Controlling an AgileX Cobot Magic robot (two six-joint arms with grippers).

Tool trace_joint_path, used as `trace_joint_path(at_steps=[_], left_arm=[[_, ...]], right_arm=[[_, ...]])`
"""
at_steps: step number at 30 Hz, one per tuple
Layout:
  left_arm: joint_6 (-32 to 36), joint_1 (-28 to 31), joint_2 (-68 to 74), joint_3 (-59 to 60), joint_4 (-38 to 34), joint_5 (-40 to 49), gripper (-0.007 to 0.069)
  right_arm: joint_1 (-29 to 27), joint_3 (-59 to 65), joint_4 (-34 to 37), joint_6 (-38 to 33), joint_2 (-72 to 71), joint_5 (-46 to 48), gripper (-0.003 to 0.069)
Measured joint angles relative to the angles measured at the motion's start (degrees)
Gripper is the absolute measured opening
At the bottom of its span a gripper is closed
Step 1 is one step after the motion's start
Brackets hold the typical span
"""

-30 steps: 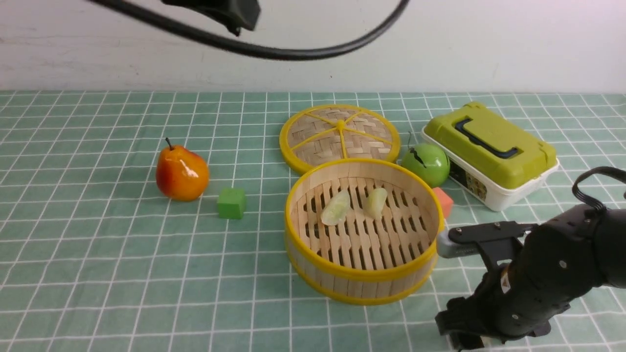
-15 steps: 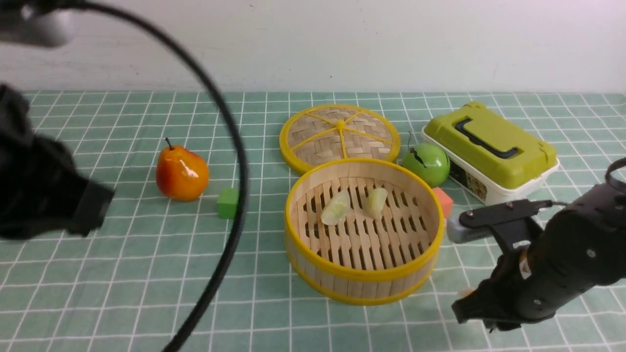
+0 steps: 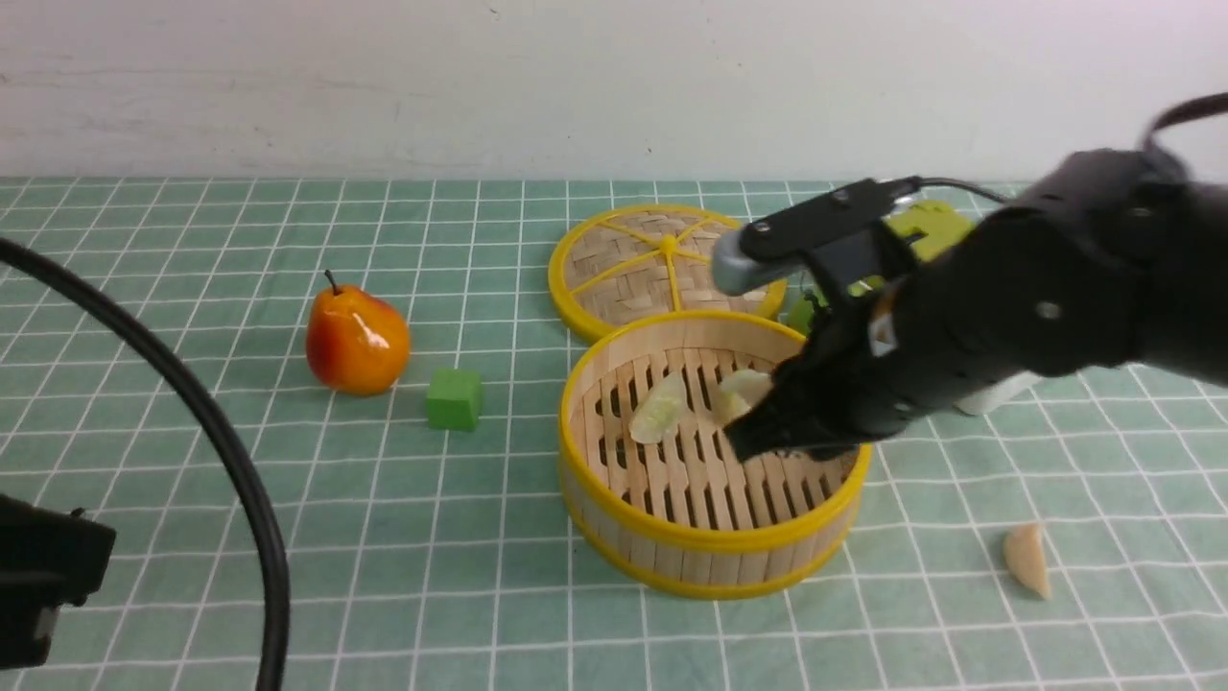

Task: Put the dumplings into the steamer on the table with the blue tablecloth.
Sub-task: 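Place the dumpling in the bamboo steamer basket with the right gripper, then reach for and grasp a dumpling lying on the table beside the steamer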

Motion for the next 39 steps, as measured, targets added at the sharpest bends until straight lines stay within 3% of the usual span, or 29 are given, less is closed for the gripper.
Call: trace_joint_path(at_steps=[7, 9, 14, 19, 24, 29, 34, 39], left_arm=[[0.0, 0.0, 0.0, 0.0, -3.1, 0.6, -0.0014], [0.0, 0.0, 0.0, 0.0, -3.1, 0.9, -0.0014], [0.2, 0.0, 0.0, 0.0, -3.1, 1.1, -0.0014], [1.4, 0.0, 0.0, 0.0, -3.1, 1.1, -0.0014], [1.6, 0.0, 0.0, 0.0, -3.1, 0.9, -0.0014], [1.6, 0.0, 0.0, 0.0, -3.0, -1.2, -0.0014], [1.6, 0.0, 0.0, 0.0, -2.9, -4.3, -0.0014], [1.6, 0.0, 0.1, 0.0, -2.5, -5.6, -0.0014]], right_arm=[[0.8, -7.7, 3.6, 0.0, 13.3, 0.7, 0.0165], [0.9, -9.0, 4.1, 0.0, 15.3, 0.7, 0.0199], [0.9, -9.8, 3.0, 0.0, 15.6, 2.0, 0.0391], [0.9, -9.4, -1.2, -0.4, 9.5, 9.6, 0.0508], [0.0, -2.6, -4.3, -0.3, -1.0, 13.0, 0.0512], [-10.4, 13.3, -4.7, 4.4, -9.9, 10.4, 0.0469], [-21.3, 17.6, -3.5, 6.7, -7.3, 4.5, 0.0456], [-24.0, 17.7, -2.5, 6.8, -2.1, -2.5, 0.0456]])
